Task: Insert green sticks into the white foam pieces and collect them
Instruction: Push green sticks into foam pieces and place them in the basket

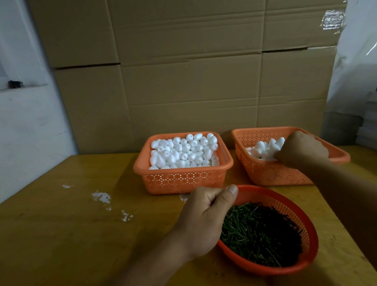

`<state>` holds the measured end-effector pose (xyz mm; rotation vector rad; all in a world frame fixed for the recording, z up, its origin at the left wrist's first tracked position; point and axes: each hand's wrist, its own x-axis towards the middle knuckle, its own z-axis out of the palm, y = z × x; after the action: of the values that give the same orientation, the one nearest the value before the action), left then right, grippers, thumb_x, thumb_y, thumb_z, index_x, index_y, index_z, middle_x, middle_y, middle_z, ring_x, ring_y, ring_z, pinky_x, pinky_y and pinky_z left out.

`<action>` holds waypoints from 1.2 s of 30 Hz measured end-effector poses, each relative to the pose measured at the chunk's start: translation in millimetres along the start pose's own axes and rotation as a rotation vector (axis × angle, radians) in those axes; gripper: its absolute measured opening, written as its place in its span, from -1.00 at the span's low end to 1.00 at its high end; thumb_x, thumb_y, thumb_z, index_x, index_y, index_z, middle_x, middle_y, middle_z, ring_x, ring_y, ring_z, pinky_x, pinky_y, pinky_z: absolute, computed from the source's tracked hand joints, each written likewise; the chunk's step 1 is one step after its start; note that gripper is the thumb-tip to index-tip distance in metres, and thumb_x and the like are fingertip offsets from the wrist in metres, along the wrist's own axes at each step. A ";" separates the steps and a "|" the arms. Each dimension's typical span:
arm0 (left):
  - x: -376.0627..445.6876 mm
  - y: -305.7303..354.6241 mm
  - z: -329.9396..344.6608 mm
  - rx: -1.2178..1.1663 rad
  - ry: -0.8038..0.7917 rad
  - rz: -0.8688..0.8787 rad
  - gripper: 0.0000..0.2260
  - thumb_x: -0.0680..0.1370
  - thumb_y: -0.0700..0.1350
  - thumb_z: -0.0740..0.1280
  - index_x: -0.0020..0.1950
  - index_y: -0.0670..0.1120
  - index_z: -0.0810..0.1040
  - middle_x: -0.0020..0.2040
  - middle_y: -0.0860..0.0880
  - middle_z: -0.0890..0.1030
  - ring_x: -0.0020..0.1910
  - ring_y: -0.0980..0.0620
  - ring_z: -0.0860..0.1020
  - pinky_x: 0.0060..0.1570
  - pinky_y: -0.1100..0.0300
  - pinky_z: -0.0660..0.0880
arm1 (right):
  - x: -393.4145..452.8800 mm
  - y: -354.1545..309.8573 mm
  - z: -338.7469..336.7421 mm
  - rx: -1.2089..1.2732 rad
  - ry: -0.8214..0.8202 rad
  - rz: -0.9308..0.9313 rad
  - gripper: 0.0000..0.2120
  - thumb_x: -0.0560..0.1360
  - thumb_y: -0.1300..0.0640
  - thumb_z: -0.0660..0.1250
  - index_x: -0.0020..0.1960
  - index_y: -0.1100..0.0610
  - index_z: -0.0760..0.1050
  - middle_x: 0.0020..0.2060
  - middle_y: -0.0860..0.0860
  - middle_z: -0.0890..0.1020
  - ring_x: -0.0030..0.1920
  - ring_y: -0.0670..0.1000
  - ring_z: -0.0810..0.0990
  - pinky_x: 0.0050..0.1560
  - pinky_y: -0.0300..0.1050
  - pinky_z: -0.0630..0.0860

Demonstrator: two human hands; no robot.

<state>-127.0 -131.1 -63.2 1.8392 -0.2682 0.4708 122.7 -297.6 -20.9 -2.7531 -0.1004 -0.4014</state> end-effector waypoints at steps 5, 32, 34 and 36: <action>1.8 1.1 -2.8 0.008 0.017 0.011 -0.64 0.52 0.10 0.22 -0.45 0.06 0.23 -0.49 0.11 0.22 -0.47 0.13 0.17 -0.44 0.23 0.17 | -7.4 3.9 -4.9 0.070 0.021 -0.019 -0.79 0.51 0.00 0.43 -0.18 0.12 0.54 -0.31 0.09 0.61 -0.32 0.10 0.61 -0.23 0.02 0.64; 79.2 -7.7 -85.9 0.372 0.464 -0.197 -0.84 0.49 -0.14 0.08 -0.11 0.04 0.43 -0.24 -0.03 0.61 -0.29 -0.06 0.52 -0.23 -0.02 0.48 | -167.8 -7.0 -29.8 0.567 -0.090 -0.559 -0.85 0.50 0.21 0.39 -0.10 -0.02 0.68 -0.51 -0.18 0.58 -0.59 -0.13 0.45 -0.56 -0.33 0.29; 94.1 -12.7 -105.1 0.497 0.403 -0.276 -0.81 0.45 -0.19 0.10 -0.09 0.05 0.42 -0.14 -0.07 0.64 -0.18 -0.14 0.58 -0.12 -0.05 0.54 | -170.3 -7.6 -29.7 0.561 -0.098 -0.587 -0.84 0.50 0.22 0.39 -0.10 -0.02 0.67 -0.52 -0.20 0.58 -0.60 -0.13 0.44 -0.57 -0.35 0.27; 106.8 -19.8 -121.3 0.630 0.307 -0.366 -0.75 0.48 -0.31 0.18 -0.02 0.05 0.40 -0.08 -0.11 0.65 -0.09 -0.15 0.64 -0.06 -0.11 0.61 | -172.1 -7.2 -29.5 0.552 -0.124 -0.606 -0.83 0.51 0.23 0.39 -0.10 -0.03 0.67 -0.50 -0.17 0.59 -0.61 -0.14 0.44 -0.59 -0.35 0.27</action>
<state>-45.8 -4.4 -1.0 2.3167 0.4727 0.6124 -50.6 -304.6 -41.7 -2.1479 -0.9389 -0.2907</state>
